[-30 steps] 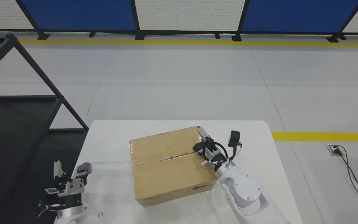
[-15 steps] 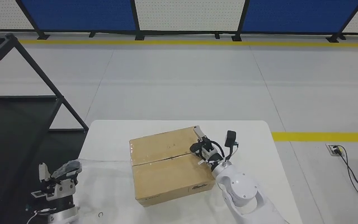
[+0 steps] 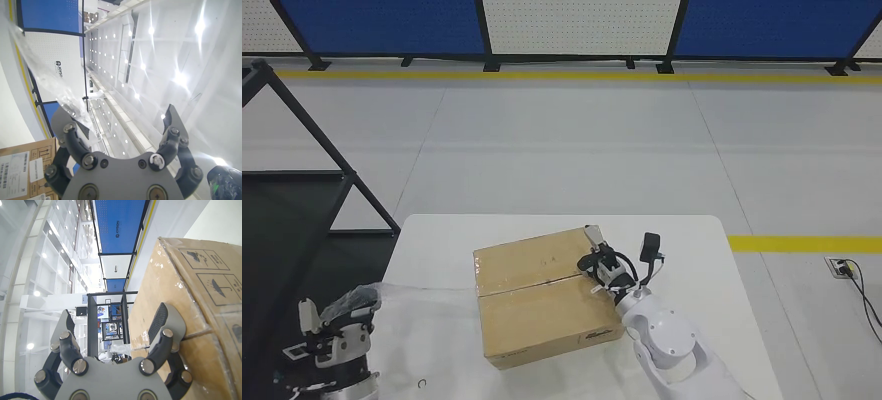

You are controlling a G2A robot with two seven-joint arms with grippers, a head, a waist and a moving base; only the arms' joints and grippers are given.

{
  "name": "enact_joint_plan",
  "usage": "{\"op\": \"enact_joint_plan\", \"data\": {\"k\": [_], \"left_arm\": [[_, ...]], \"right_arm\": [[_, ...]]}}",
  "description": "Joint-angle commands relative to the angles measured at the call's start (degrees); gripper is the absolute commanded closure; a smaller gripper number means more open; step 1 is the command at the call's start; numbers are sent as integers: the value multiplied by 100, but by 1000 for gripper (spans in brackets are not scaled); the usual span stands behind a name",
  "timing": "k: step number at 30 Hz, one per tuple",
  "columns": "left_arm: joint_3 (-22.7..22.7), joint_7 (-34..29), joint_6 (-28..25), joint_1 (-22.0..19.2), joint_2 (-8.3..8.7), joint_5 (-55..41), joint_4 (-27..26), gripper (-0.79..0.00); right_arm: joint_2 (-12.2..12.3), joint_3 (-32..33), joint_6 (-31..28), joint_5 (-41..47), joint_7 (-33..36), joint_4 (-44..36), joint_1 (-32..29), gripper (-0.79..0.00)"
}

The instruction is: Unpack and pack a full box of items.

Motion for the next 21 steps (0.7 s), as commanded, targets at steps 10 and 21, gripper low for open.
{"op": "enact_joint_plan", "data": {"k": [10, 21], "left_arm": [[12, -273, 22, 141, -98, 334, -642, -785], [227, -483, 303, 18, -197, 850, -1032, -785]], "right_arm": [[-42, 13, 40, -50, 35, -21, -52, -785], [-96, -5, 38, -65, 80, 51, -38, -785]]}}
